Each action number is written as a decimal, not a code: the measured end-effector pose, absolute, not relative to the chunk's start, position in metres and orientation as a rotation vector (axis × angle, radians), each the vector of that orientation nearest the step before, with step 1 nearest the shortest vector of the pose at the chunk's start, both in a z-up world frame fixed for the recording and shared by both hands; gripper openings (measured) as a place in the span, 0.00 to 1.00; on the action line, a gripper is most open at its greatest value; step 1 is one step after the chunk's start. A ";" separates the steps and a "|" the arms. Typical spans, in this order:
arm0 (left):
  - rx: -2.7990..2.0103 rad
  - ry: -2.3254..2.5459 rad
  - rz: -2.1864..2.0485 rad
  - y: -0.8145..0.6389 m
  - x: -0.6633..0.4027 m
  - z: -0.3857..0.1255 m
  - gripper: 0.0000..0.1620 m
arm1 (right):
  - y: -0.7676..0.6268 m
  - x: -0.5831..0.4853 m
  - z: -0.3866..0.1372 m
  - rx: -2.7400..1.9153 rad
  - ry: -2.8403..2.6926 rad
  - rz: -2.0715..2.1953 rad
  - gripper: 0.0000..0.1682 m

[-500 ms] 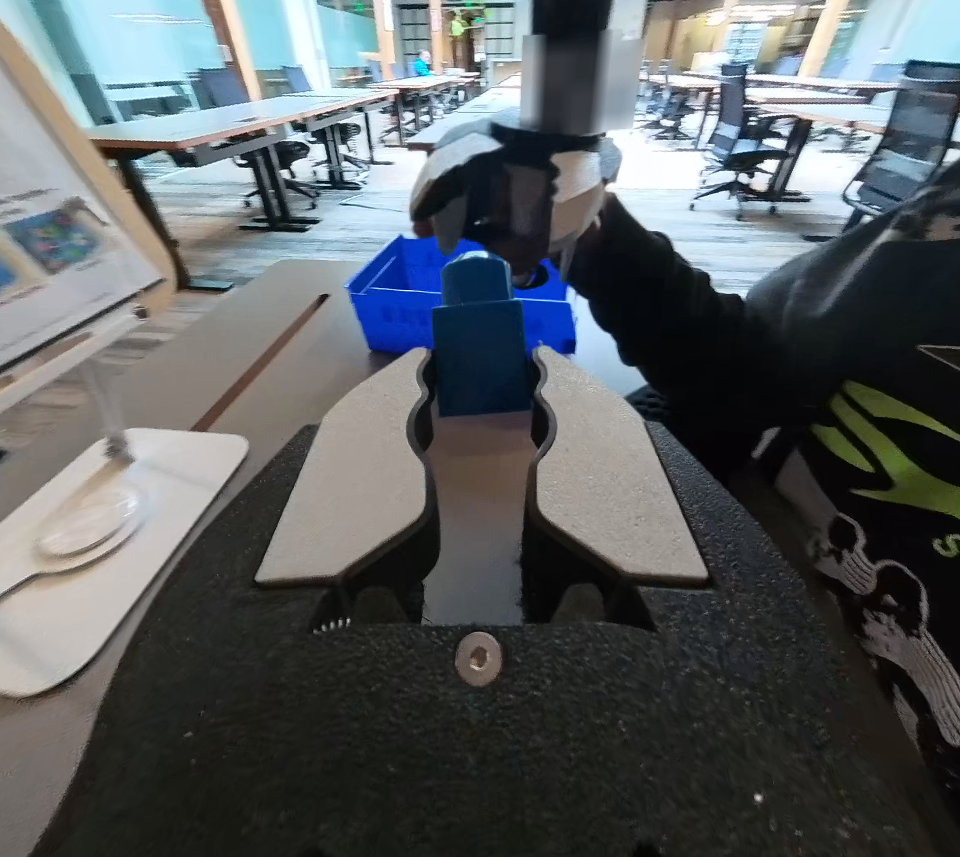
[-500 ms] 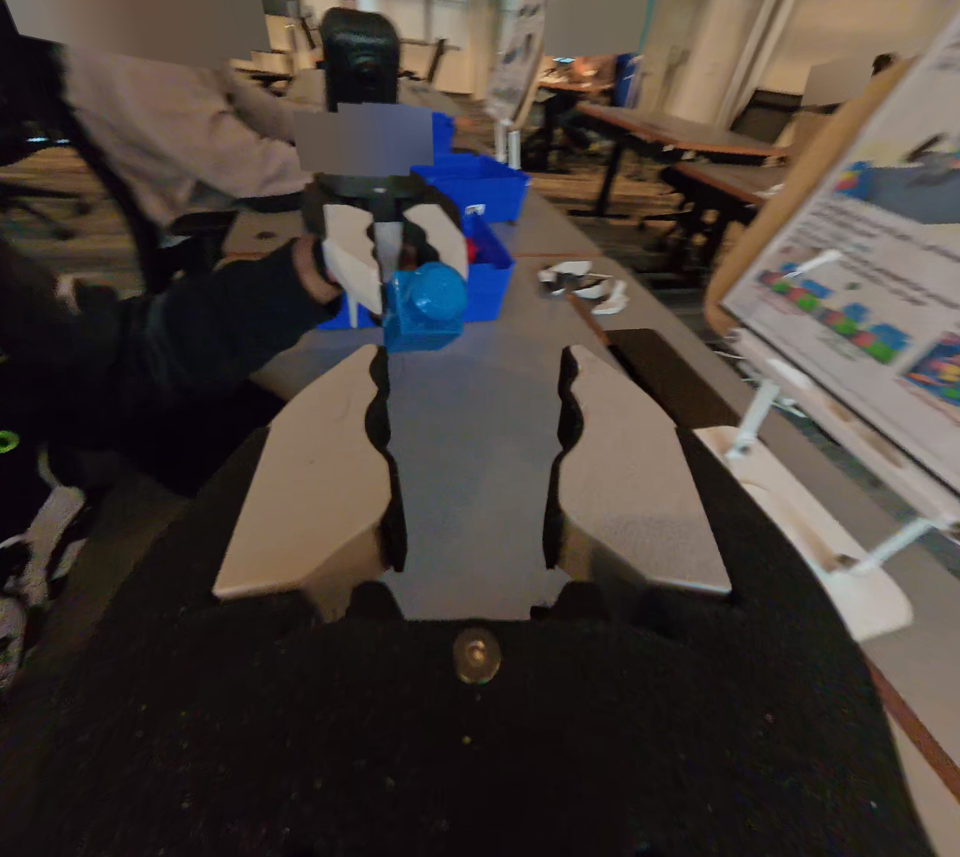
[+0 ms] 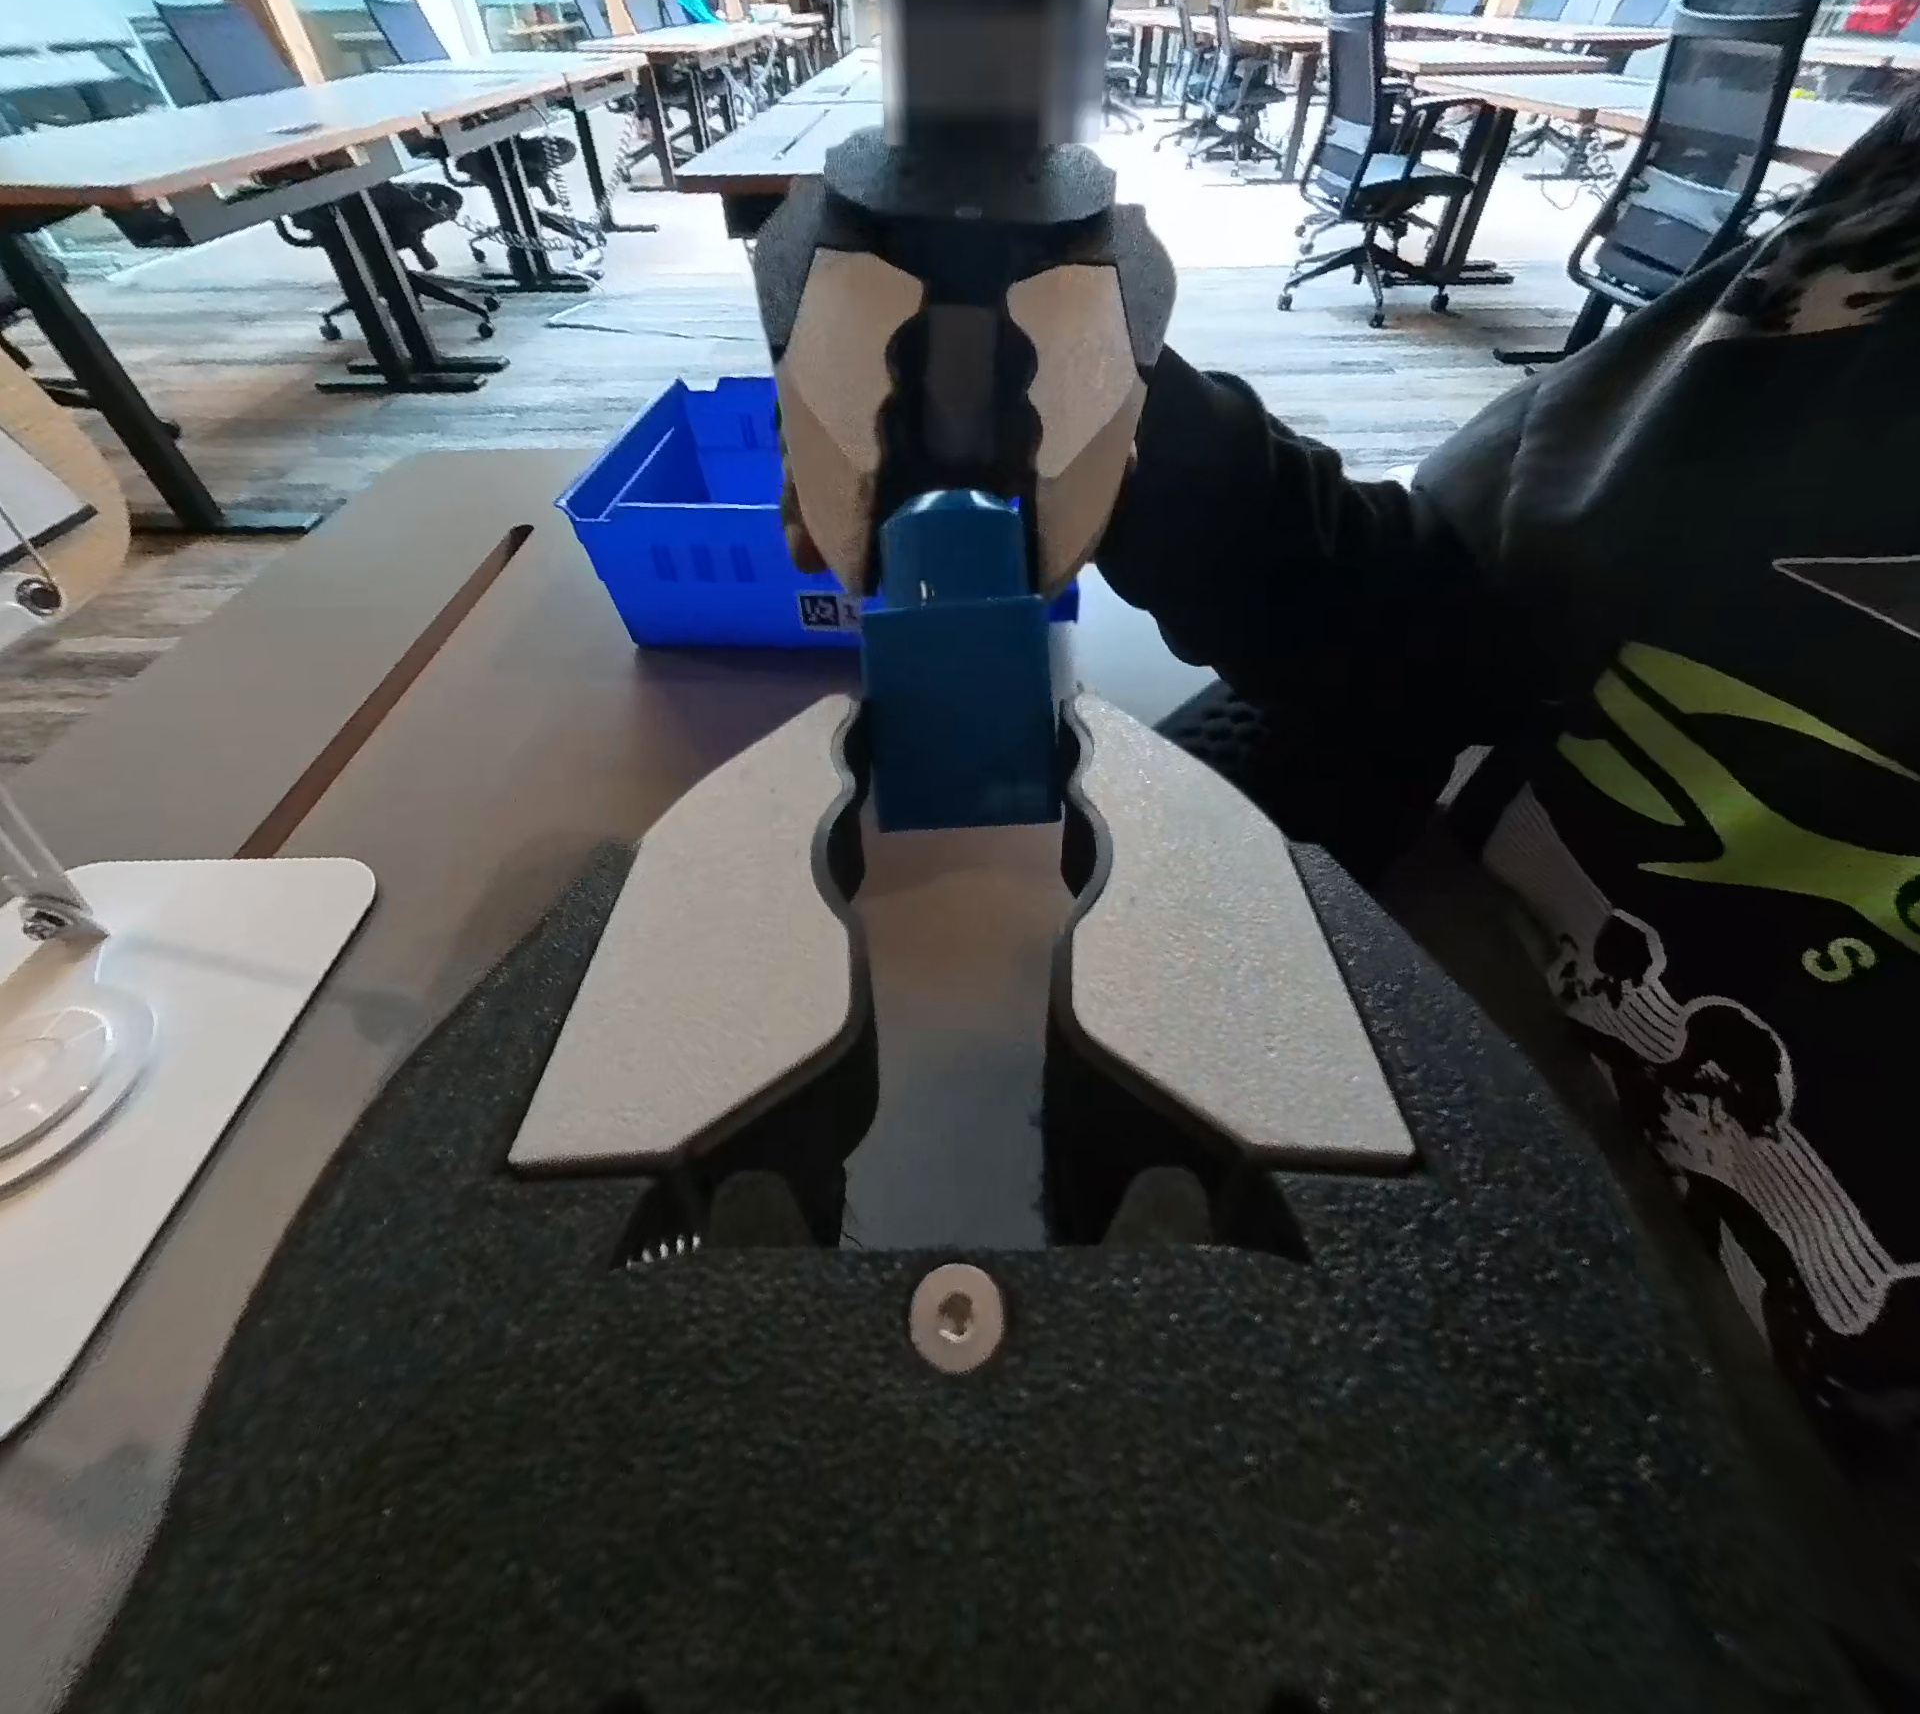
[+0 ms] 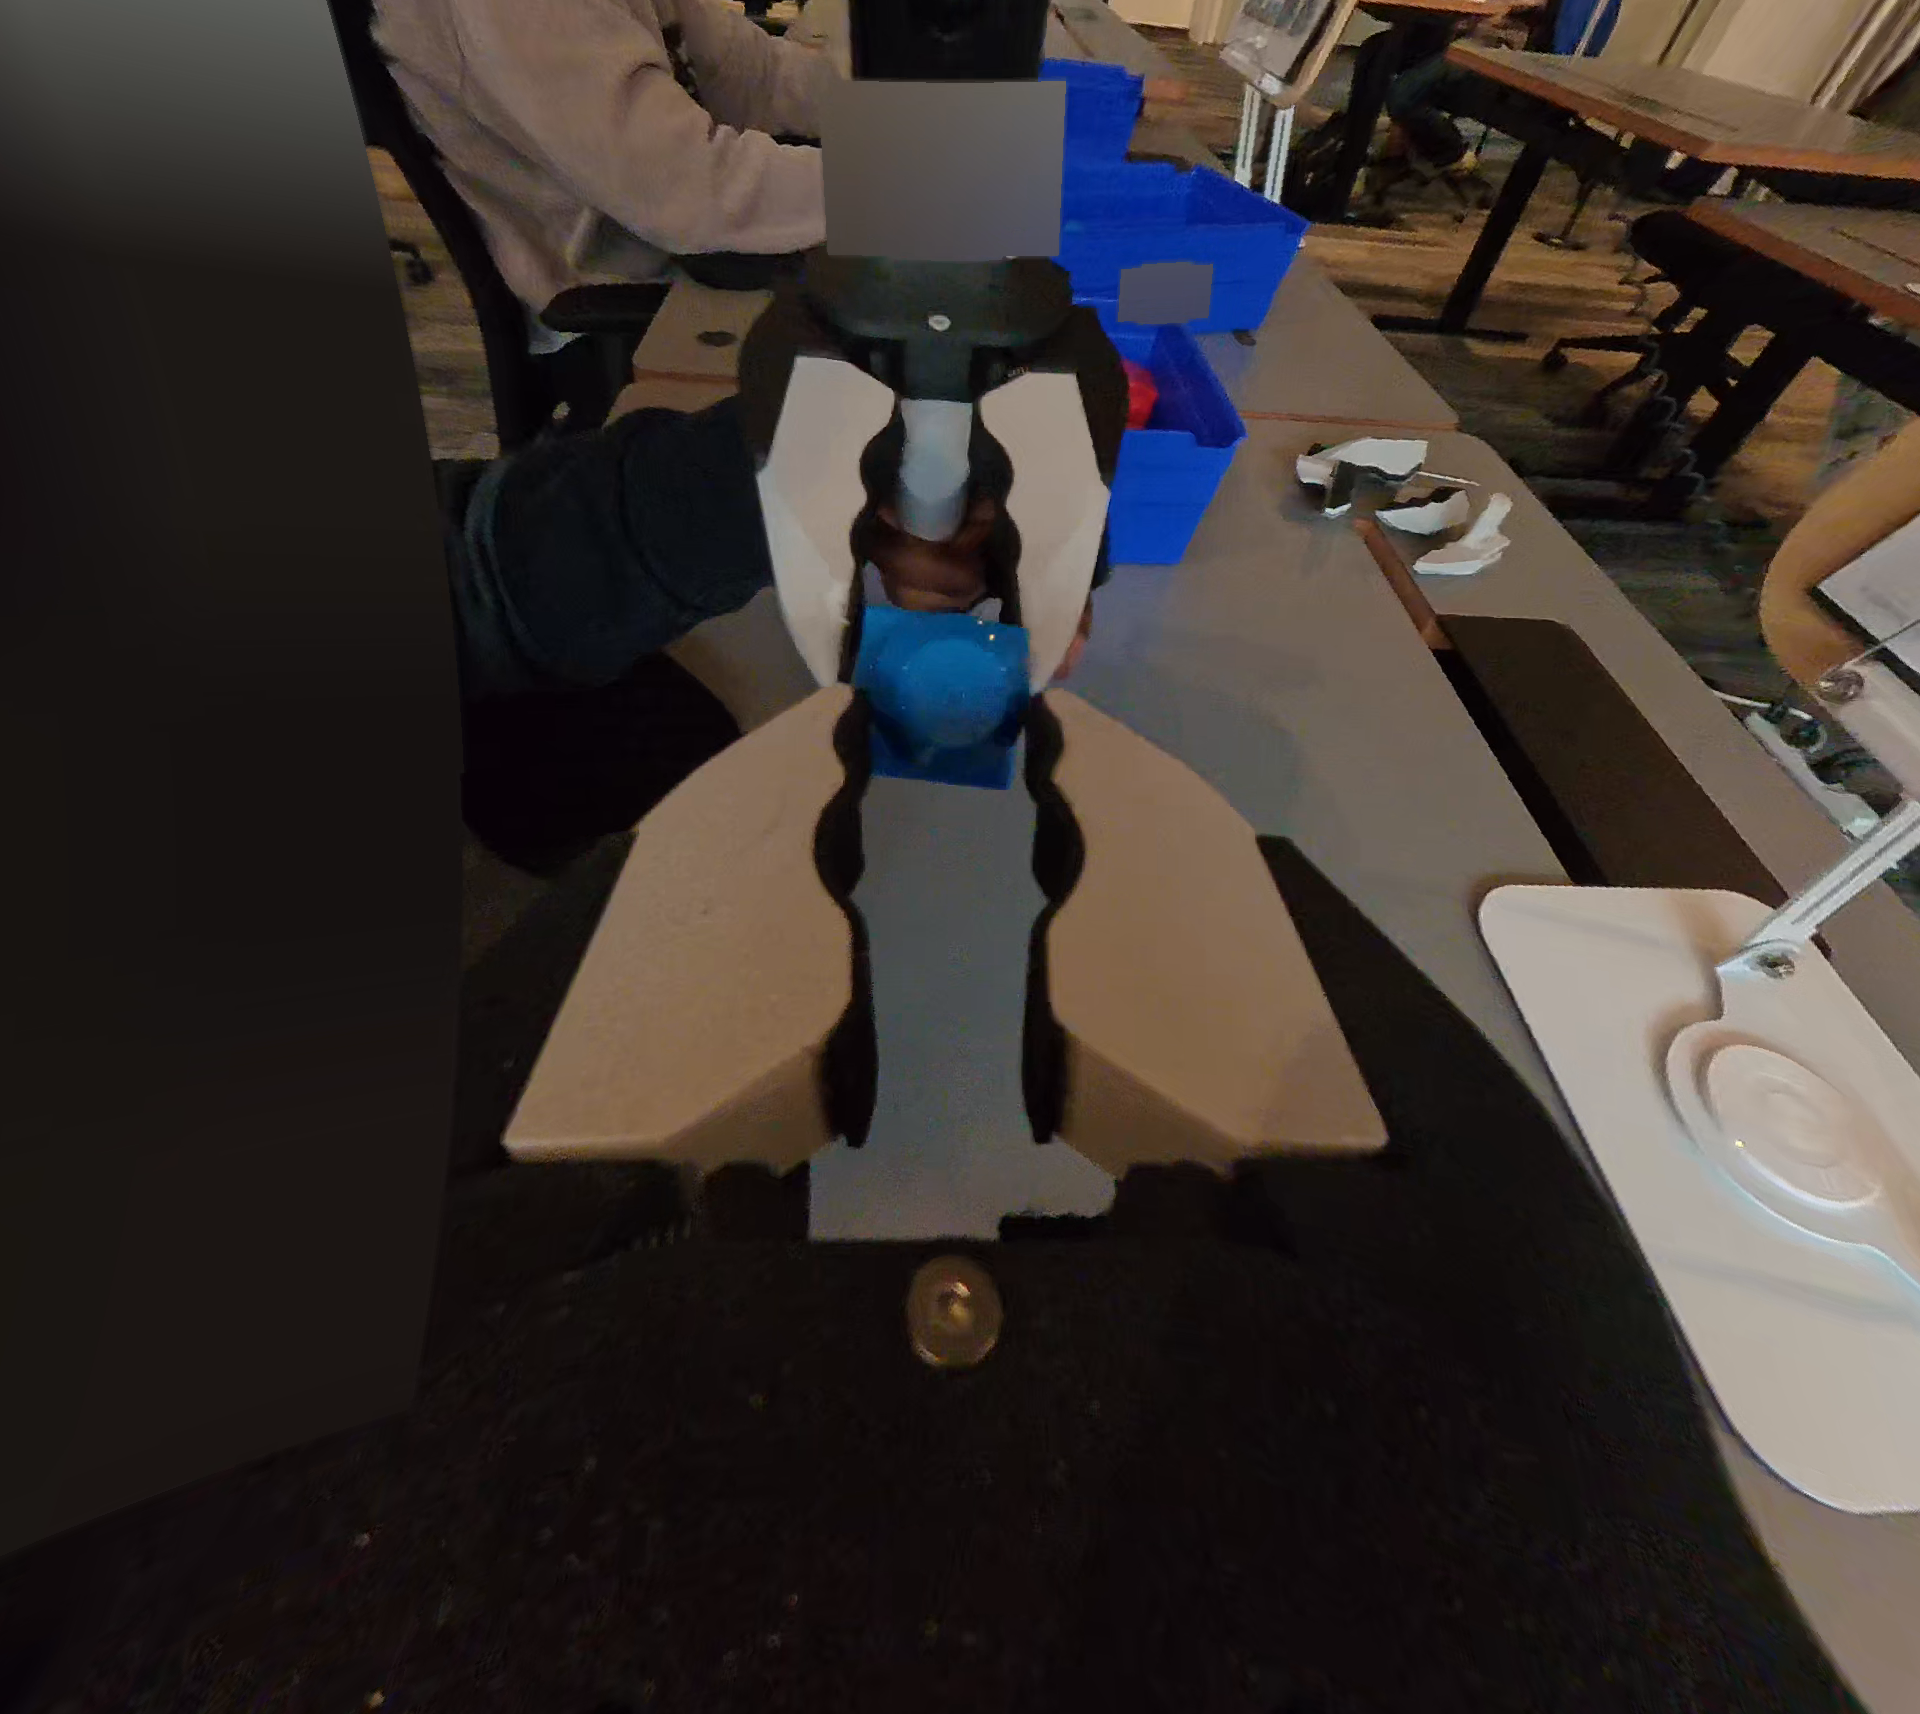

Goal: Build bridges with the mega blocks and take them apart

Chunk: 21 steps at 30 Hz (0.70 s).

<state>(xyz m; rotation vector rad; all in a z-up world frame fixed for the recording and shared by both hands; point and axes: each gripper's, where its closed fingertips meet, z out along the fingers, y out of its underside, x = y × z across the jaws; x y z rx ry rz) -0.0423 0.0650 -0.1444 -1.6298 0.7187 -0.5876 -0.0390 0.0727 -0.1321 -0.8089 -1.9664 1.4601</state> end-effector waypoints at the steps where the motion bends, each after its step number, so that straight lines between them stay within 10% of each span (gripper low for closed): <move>1: -1.644 0.721 -0.594 0.064 -0.043 -0.147 0.21 | 0.072 -0.040 -0.133 -0.813 -1.973 1.444 0.17; 8: -1.947 0.620 -0.325 0.061 -0.098 -0.176 0.44 | 0.072 -0.055 -0.167 -0.892 -2.105 1.066 0.16; 21: -1.968 0.646 -0.275 0.026 -0.119 -0.168 0.36 | 0.053 -0.080 -0.224 -0.912 -2.281 0.966 0.16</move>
